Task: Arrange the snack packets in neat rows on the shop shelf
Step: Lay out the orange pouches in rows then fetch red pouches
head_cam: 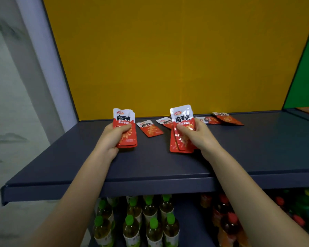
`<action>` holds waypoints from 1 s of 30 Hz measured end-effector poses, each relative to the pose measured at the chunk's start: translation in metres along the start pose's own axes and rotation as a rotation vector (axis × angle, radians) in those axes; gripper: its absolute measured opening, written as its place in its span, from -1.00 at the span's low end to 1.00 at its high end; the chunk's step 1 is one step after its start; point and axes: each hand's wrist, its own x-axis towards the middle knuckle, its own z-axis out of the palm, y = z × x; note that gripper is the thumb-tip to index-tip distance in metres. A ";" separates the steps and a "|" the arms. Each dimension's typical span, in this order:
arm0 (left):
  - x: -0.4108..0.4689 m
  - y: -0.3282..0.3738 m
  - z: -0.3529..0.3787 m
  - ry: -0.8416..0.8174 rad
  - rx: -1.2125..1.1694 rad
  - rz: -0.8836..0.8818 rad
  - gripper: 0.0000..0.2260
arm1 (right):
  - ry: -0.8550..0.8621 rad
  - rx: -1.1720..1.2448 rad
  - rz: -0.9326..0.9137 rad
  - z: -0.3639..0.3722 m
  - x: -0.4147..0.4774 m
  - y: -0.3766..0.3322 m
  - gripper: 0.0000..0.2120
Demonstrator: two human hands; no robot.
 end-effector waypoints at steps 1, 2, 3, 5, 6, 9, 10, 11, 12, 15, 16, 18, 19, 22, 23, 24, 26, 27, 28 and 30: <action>-0.005 0.000 0.011 -0.028 -0.011 0.010 -0.79 | 0.021 0.022 0.002 -0.011 -0.003 0.001 -0.81; -0.010 0.000 0.023 -0.056 -0.017 0.022 -0.81 | 0.040 0.048 0.000 -0.023 -0.007 0.003 -0.80; -0.016 0.000 0.036 -0.087 -0.020 0.032 -0.81 | 0.056 0.077 -0.006 -0.036 -0.012 0.004 -0.79; -0.031 0.000 0.062 -0.153 -0.023 0.050 -0.82 | 0.092 0.119 -0.011 -0.065 -0.026 0.005 -0.81; -0.038 -0.001 0.076 -0.191 -0.025 0.057 -0.81 | 0.118 0.134 -0.011 -0.081 -0.035 0.006 -0.84; -0.065 -0.008 0.119 -0.327 -0.042 0.056 -0.85 | 0.221 0.142 -0.018 -0.136 -0.070 0.008 -0.84; -0.074 -0.011 0.134 -0.383 -0.052 0.055 -0.87 | 0.264 0.138 -0.021 -0.157 -0.084 0.010 -0.82; -0.084 -0.016 0.151 -0.438 -0.058 0.051 -0.88 | 0.309 0.137 -0.018 -0.178 -0.098 0.012 -0.81; -0.094 -0.021 0.168 -0.486 -0.055 0.043 -0.89 | 0.357 0.137 -0.008 -0.198 -0.114 0.015 -0.80; -0.125 -0.041 0.227 -0.618 -0.044 0.011 -0.90 | 0.517 0.123 0.023 -0.263 -0.161 0.026 -0.82; -0.137 -0.049 0.249 -0.666 -0.040 -0.006 -0.90 | 0.568 0.114 0.033 -0.285 -0.176 0.030 -0.84; -0.162 -0.065 0.293 -0.757 -0.025 -0.043 -0.89 | 0.666 0.095 0.056 -0.328 -0.208 0.038 -0.88; -0.175 -0.073 0.315 -0.801 -0.020 -0.061 -0.88 | 0.714 0.093 0.069 -0.348 -0.224 0.043 -0.89; -0.218 -0.101 0.379 -0.921 -0.025 -0.126 -0.87 | 0.851 0.105 0.093 -0.406 -0.272 0.058 -0.92; -0.231 -0.111 0.398 -0.948 -0.027 -0.148 -0.87 | 0.888 0.100 0.099 -0.422 -0.287 0.063 -0.93; -0.244 -0.121 0.415 -0.972 -0.027 -0.169 -0.87 | 0.923 0.088 0.110 -0.437 -0.300 0.068 -0.91; -0.271 -0.142 0.453 -1.031 -0.020 -0.212 -0.86 | 0.981 0.066 0.128 -0.467 -0.328 0.078 -0.88; -0.283 -0.152 0.470 -1.064 -0.009 -0.235 -0.85 | 1.006 0.068 0.135 -0.481 -0.341 0.083 -0.88; -0.295 -0.160 0.487 -1.098 0.002 -0.262 -0.86 | 1.031 0.076 0.141 -0.494 -0.353 0.087 -0.90; -0.319 -0.175 0.520 -1.168 0.030 -0.302 -0.85 | 1.093 0.098 0.153 -0.519 -0.376 0.095 -0.92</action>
